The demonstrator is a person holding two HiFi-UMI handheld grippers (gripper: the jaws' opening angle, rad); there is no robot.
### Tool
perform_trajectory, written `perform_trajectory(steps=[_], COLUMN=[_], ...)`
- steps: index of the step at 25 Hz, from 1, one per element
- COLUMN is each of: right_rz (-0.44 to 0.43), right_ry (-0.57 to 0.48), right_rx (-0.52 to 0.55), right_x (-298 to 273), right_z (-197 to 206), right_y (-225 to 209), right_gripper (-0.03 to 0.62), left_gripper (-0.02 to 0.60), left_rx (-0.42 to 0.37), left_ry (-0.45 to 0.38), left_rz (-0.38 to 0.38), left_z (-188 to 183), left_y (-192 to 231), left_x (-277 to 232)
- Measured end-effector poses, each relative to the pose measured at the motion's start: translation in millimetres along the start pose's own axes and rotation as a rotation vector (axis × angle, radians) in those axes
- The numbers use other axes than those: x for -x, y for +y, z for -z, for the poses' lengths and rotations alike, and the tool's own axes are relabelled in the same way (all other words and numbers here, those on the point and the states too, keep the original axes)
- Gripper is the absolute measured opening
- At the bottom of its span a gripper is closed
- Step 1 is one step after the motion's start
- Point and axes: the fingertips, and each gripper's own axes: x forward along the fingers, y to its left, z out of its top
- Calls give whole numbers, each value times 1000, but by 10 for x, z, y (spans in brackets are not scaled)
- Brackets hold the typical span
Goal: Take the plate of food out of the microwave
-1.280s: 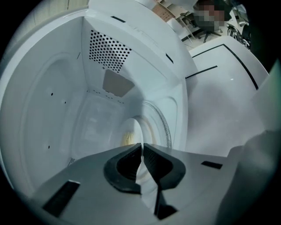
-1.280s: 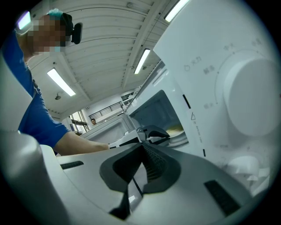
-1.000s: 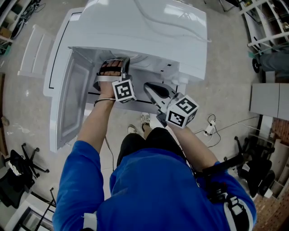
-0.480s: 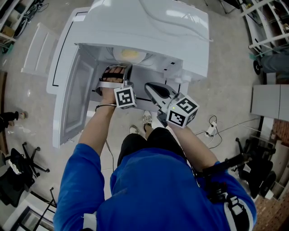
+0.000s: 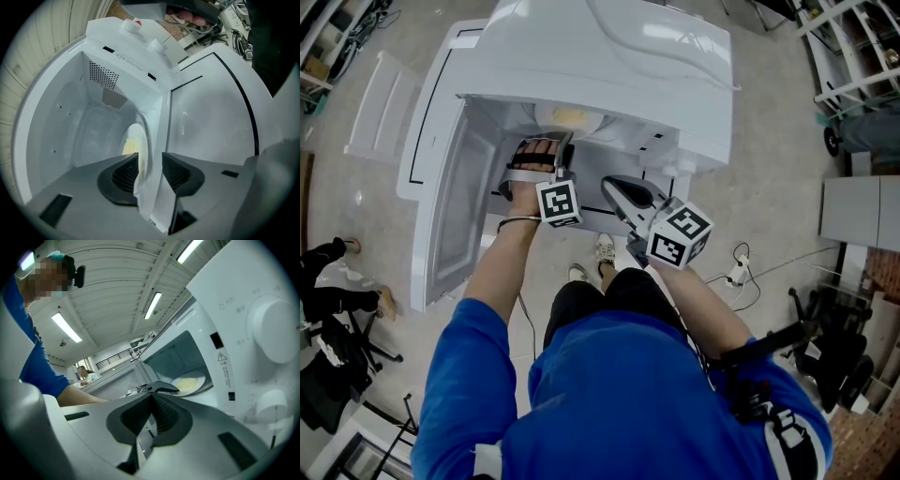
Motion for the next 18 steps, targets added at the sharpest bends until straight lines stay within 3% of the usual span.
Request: perform_trajectory(steps=[11,18], right_rz=[8,5], right_ry=[22,25], right_rx=[0,-2], right_x=[42,59], right_z=[2,23], right_y=[-5,-22], right_gripper=[-9,-9], left_gripper=[144,57], left_rx=[10,22], left_ry=[2,-12], left_rz=[-18,-60], left_z=[29,10], left_y=[59,91], left_x=[-68,-12])
